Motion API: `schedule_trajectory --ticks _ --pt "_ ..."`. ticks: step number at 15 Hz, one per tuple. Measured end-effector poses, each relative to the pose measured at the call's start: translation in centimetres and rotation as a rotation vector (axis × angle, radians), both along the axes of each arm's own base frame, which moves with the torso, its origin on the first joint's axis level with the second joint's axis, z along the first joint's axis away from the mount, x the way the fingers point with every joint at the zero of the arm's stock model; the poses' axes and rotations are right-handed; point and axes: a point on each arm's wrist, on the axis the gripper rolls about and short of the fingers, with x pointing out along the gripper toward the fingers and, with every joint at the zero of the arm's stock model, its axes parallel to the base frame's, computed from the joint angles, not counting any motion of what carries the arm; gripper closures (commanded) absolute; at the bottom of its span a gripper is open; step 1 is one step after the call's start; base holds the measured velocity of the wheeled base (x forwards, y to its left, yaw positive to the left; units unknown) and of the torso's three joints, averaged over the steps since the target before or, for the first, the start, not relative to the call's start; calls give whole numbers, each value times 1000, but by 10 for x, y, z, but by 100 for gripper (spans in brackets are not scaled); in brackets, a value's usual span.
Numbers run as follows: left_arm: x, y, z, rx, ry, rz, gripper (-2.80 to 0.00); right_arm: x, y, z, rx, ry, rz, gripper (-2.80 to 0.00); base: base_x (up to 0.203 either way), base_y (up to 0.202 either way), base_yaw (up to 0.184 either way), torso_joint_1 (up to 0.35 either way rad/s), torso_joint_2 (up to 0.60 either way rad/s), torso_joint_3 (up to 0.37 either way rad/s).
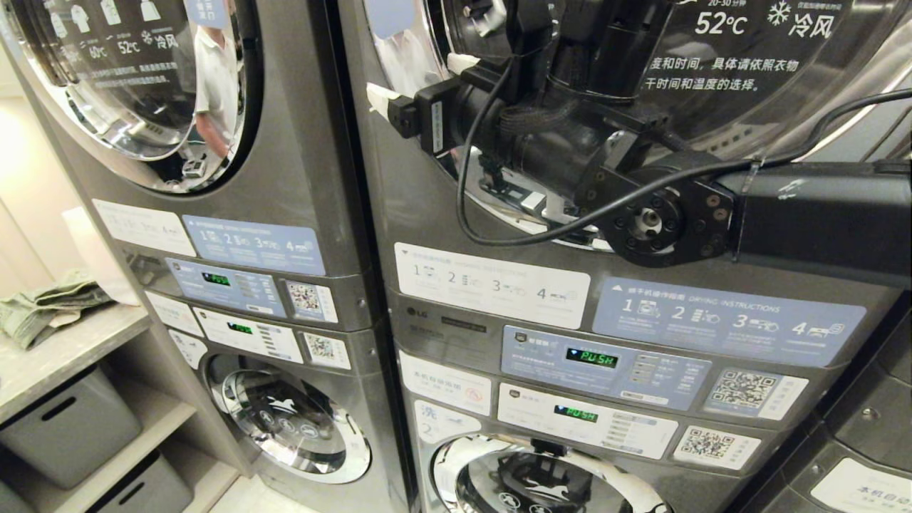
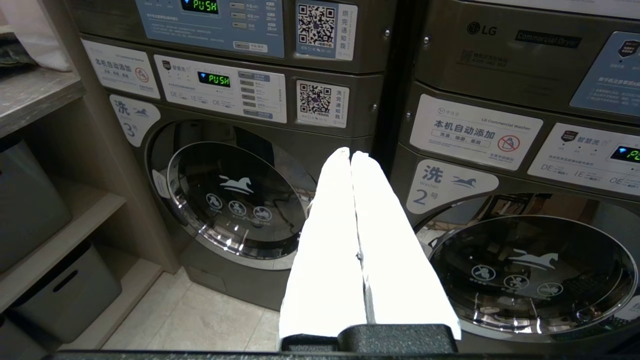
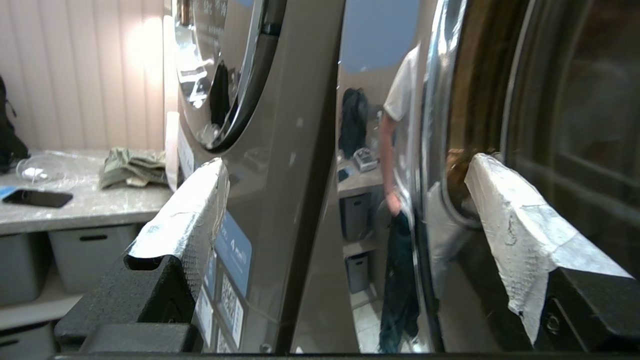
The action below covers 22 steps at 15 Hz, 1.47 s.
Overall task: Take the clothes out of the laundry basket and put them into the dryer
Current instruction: Open the dryer
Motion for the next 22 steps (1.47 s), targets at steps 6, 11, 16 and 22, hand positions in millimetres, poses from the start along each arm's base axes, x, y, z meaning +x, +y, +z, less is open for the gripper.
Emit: schedule_trajectory --ticks 6,11,16,22 --pt "0 0 0 0 0 0 0 -9 8 0 -22 16 29 -280 0 0 0 0 0 0" --pt "0 0 0 0 0 0 0 -23 7 8 -60 24 132 -280 0 0 0 0 0 0" --pt "0 0 0 0 0 0 0 -42 -5 28 -81 10 254 -280 0 0 0 0 0 0" --pt "0 0 0 0 0 0 0 -60 -18 44 -80 -25 324 -280 0 0 0 0 0 0"
